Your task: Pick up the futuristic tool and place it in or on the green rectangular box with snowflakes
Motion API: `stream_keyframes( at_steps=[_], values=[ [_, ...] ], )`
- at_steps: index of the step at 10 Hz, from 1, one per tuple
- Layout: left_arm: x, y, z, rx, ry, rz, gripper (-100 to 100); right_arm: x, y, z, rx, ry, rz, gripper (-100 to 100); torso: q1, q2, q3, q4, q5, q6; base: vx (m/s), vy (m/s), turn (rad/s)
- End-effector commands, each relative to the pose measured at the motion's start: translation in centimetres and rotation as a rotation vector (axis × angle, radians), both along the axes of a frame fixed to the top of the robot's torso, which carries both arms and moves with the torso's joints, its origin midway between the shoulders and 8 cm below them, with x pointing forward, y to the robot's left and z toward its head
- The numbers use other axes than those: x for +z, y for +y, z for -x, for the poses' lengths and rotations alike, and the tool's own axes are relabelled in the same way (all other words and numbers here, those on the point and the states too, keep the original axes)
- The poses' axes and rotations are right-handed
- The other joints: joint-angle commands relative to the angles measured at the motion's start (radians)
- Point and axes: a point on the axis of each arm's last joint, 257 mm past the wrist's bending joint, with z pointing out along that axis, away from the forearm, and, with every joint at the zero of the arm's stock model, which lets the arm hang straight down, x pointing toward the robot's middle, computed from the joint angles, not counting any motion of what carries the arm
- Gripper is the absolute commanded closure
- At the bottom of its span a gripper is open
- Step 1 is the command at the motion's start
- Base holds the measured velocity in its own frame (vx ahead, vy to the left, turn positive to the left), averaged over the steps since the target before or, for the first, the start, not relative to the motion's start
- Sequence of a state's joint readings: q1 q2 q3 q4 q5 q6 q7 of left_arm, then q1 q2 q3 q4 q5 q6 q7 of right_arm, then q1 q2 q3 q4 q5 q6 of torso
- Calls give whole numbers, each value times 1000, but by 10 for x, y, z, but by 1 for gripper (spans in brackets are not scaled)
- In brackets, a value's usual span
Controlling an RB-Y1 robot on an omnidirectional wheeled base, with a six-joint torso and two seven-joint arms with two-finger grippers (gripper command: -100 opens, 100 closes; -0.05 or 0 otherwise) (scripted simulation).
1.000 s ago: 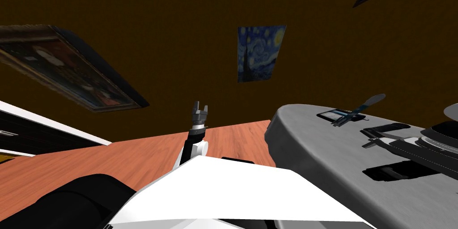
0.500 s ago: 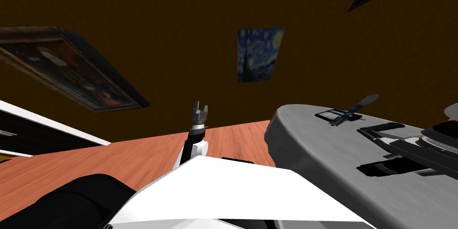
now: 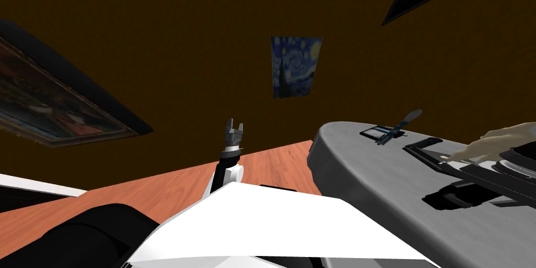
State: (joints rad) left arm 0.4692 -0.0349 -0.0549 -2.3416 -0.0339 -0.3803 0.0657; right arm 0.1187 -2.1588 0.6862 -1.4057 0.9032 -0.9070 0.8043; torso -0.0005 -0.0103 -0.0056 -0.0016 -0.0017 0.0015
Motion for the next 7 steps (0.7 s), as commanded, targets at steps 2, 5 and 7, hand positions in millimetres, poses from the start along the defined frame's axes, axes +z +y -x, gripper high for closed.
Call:
stream_keyframes(
  at_steps=[2,5,7],
  values=[
    [0,0,0,0,0,0,0,5,0,0,47,-3,-2,100,1,1,1,0,1,2,135,52,-247],
    [0,0,0,0,0,0,0,7,0,0,90,1,-2,100,2,1,1,1,2,1,102,34,-106],
    [0,0,0,0,0,0,0,11,-1,1,129,-2,-3,100,1,4,3,2,2,2,124,57,-237]
  ],
)
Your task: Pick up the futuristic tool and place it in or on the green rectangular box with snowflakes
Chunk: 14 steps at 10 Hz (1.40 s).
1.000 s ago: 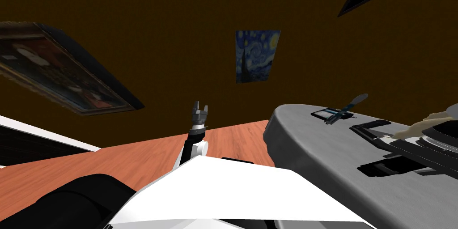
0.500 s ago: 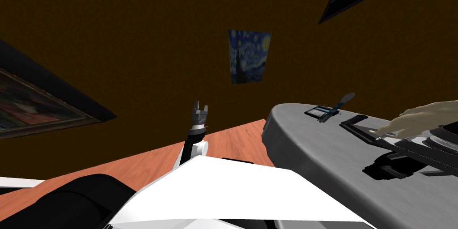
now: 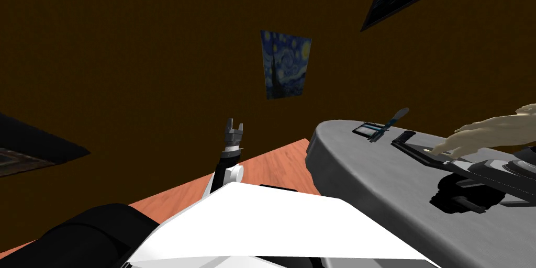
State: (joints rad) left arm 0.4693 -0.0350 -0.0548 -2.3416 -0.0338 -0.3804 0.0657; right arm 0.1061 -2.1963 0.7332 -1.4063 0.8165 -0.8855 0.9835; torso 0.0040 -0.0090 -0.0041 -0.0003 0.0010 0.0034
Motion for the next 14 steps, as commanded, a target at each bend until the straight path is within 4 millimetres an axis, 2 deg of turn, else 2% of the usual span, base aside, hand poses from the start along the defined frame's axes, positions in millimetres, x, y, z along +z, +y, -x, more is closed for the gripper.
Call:
stream_keyframes(
  at_steps=[1,5,6,7,11,14],
  values=[
    [0,0,0,0,0,0,0,1,0,0,28,2,1,100,0,0,0,0,0,0,118,65,-108],
    [0,0,0,0,0,0,0,4,0,0,64,0,0,100,-2,2,1,0,1,0,89,24,-119],
    [0,0,0,0,0,0,0,4,0,0,69,1,0,0,-2,4,2,0,1,-2,7,3,10],
    [0,0,0,0,0,0,0,-2,7,5,53,8,-33,100,-3,6,3,1,1,-2,-81,48,152],
    [0,0,0,0,-1,0,0,-14,23,21,-14,35,-116,100,8,18,7,-2,-12,-5,-179,64,216],
    [0,0,0,0,-1,0,0,-17,31,40,-107,65,-175,100,3,26,9,-5,-28,-1,-241,-10,306]
  ],
)
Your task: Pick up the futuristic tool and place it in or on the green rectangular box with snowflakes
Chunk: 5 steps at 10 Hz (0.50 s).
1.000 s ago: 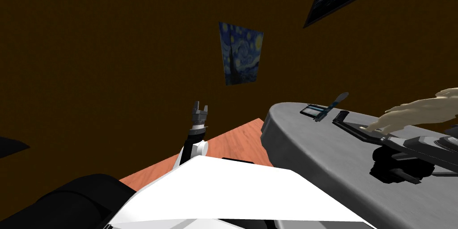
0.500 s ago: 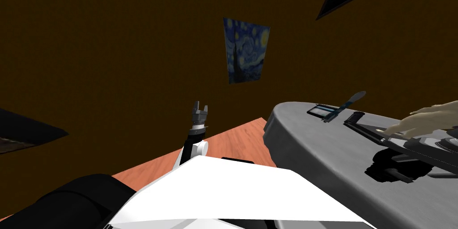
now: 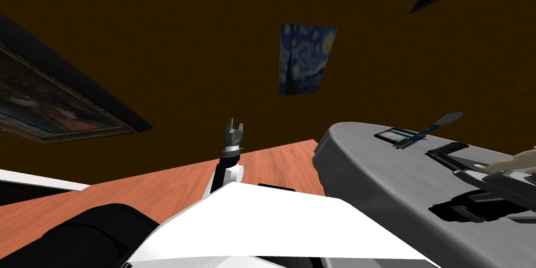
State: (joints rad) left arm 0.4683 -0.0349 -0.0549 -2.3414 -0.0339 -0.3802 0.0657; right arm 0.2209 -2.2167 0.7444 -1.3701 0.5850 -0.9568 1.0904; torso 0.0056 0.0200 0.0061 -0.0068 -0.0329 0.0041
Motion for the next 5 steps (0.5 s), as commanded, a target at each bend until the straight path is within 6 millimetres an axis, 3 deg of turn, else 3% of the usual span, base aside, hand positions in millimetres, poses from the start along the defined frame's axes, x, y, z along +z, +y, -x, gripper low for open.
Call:
stream_keyframes(
  at_steps=[1,5],
  values=[
    [0,0,0,0,0,0,0,-6,10,12,-27,25,-40,100,0,0,0,0,0,0,-187,-12,122],
    [0,0,0,0,0,0,0,-2,12,29,-150,56,-82,100,-11,4,2,-1,-9,8,-193,-72,209]
  ],
)
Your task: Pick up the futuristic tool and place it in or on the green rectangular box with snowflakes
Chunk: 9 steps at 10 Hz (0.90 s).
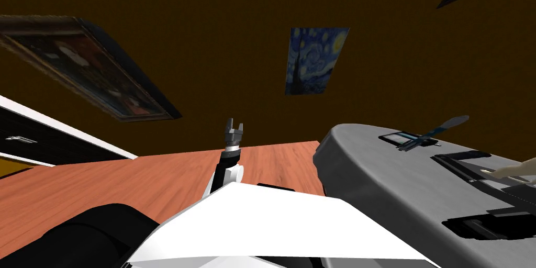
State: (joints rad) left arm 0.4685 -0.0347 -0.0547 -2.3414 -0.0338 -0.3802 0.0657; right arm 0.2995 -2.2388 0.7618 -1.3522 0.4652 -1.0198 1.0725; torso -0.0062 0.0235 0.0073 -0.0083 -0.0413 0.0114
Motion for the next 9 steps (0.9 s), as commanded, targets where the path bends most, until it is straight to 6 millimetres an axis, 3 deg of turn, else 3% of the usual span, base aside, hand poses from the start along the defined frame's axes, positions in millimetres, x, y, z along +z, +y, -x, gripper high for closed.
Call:
stream_keyframes(
  at_steps=[1,9],
  values=[
    [0,0,0,0,0,0,0,4,-2,9,-68,20,-13,100,0,0,0,0,0,0,-242,-109,363],
    [0,0,0,0,0,0,0,34,-13,18,-305,63,-2,100,-4,5,4,3,-1,4,-265,-118,254]
  ],
)
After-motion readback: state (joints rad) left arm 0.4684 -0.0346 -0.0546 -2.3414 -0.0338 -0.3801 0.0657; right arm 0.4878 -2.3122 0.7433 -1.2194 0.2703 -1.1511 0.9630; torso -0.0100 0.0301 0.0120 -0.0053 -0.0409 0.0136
